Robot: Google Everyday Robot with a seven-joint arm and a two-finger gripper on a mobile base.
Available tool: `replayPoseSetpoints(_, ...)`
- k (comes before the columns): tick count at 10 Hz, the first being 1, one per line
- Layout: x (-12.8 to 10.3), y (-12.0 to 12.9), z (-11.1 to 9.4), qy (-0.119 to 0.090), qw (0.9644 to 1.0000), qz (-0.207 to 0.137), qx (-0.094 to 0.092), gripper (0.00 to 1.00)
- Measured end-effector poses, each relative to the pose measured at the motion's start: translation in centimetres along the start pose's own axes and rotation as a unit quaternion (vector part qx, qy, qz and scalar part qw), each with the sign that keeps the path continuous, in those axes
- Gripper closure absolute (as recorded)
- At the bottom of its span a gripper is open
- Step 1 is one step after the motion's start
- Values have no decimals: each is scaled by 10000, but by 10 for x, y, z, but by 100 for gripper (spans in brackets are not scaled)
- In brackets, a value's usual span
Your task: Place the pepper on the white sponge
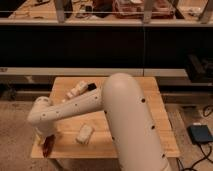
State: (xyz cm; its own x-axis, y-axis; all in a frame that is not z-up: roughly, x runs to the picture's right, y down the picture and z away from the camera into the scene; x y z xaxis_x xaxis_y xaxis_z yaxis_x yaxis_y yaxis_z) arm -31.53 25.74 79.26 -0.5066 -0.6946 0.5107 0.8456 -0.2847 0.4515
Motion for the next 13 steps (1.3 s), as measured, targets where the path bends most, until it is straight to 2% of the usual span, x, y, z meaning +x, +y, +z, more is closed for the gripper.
replayPoseSetpoints(4, -2, -6, 2, -24, 10000, -25, -6, 82)
replayPoseSetpoints(5, -2, -7, 2, -33, 10000, -18, -1, 88)
replayPoseSetpoints(13, 14, 5, -14, 100, 9999, 66, 41, 90)
